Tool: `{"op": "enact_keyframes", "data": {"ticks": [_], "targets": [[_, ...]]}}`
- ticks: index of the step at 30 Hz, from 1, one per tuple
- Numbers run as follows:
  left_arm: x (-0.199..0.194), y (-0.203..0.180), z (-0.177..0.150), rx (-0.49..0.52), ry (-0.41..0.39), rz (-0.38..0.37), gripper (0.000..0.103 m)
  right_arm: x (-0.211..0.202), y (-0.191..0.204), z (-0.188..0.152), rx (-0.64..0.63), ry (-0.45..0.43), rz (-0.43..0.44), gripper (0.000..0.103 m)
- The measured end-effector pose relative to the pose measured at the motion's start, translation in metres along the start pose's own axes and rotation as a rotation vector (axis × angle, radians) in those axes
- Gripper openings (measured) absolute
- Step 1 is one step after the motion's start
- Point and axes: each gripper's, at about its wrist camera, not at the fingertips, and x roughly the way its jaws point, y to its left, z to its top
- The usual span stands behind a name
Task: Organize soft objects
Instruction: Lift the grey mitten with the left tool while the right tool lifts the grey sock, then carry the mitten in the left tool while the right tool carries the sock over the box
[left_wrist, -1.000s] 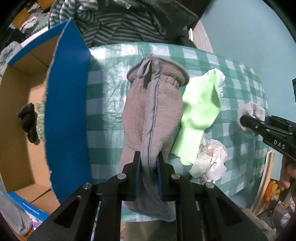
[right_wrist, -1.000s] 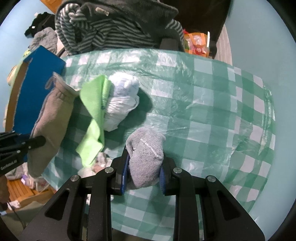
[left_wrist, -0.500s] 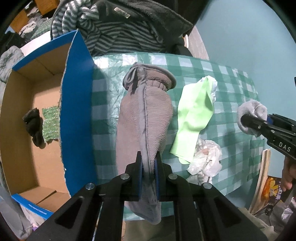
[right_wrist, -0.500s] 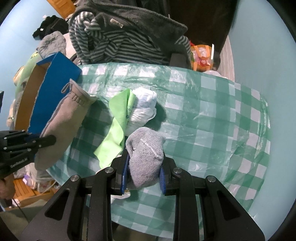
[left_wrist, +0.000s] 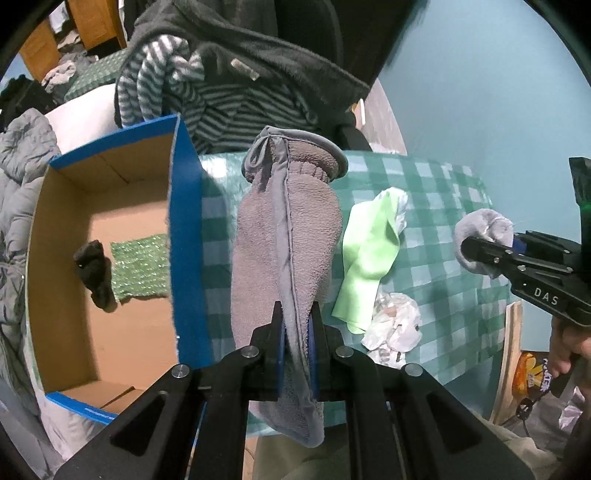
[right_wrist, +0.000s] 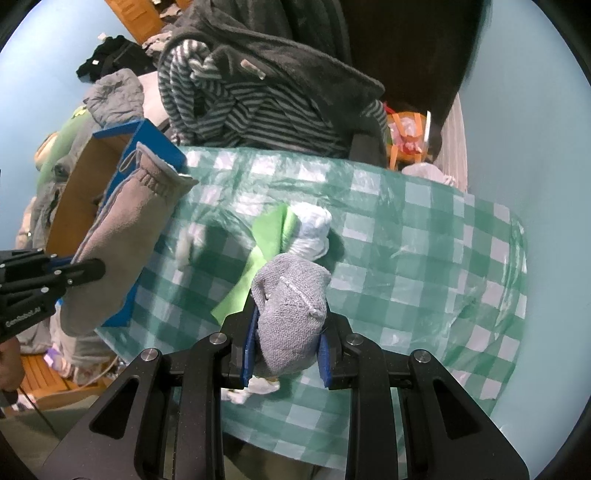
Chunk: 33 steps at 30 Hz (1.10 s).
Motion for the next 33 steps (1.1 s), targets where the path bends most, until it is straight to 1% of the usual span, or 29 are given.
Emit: {"op": "enact_keyframes", "data": {"ticks": [12,21,33], "targets": [[-0.042,0.009,0.003,0.007,-0.078,0.023,0.010,-0.024,0.031,0.021,-0.058,-0.049,0.021,0.025],[-0.061,0.026,0.002,-0.021,-0.118,0.037,0.010,-0.035,0.061,0.039,-0.118,-0.079,0.049,0.025],[-0.080,0.059,-0.004,-0.078,-0.153,0.048,0.010,-0.036,0.112,0.059,-0.205,-0.093,0.083,0.025]]}}
